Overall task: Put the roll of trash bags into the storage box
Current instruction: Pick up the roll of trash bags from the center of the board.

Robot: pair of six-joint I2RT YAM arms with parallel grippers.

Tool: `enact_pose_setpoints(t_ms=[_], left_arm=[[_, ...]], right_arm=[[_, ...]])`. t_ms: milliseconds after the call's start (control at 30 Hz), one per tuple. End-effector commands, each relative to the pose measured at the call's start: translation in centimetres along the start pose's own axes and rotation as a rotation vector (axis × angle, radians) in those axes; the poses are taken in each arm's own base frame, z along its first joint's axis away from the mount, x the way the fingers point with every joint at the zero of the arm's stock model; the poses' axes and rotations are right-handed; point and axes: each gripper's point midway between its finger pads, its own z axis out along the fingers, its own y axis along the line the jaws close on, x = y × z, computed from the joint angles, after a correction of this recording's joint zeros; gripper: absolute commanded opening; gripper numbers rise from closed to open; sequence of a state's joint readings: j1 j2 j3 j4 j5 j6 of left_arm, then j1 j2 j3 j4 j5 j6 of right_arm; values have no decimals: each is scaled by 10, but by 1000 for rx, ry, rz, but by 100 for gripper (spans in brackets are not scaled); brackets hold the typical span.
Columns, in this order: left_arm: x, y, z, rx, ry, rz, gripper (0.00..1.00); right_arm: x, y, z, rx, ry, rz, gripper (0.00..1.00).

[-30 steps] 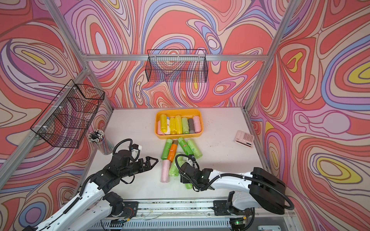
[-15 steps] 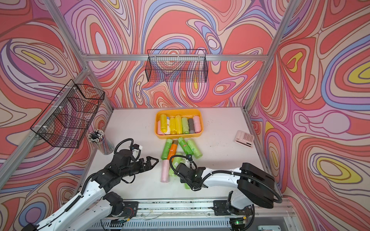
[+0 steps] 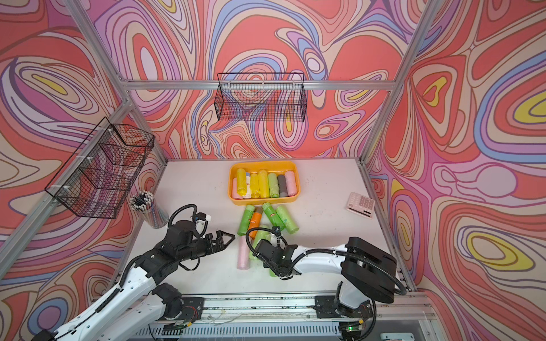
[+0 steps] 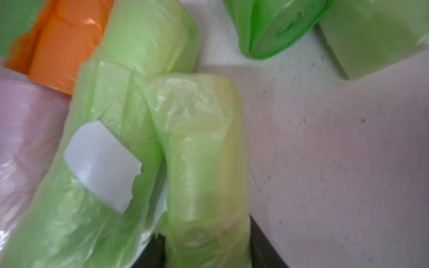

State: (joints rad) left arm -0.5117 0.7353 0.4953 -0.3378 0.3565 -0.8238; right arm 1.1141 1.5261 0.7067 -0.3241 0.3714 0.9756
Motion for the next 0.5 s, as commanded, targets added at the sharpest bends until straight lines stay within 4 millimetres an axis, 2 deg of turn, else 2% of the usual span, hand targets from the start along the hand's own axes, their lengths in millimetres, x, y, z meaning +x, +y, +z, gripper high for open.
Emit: enact_pose_setpoints(t_ms=[0, 200, 467], left_arm=[[1, -8, 0, 42, 4, 1, 100], [1, -14, -3, 71, 2, 9, 100], [3, -22, -1, 106, 29, 9, 100]], right_arm=[[10, -16, 0, 48, 16, 9, 40], [0, -10, -12, 9, -9, 51, 39], [-4, -13, -29, -75, -50, 152, 37]])
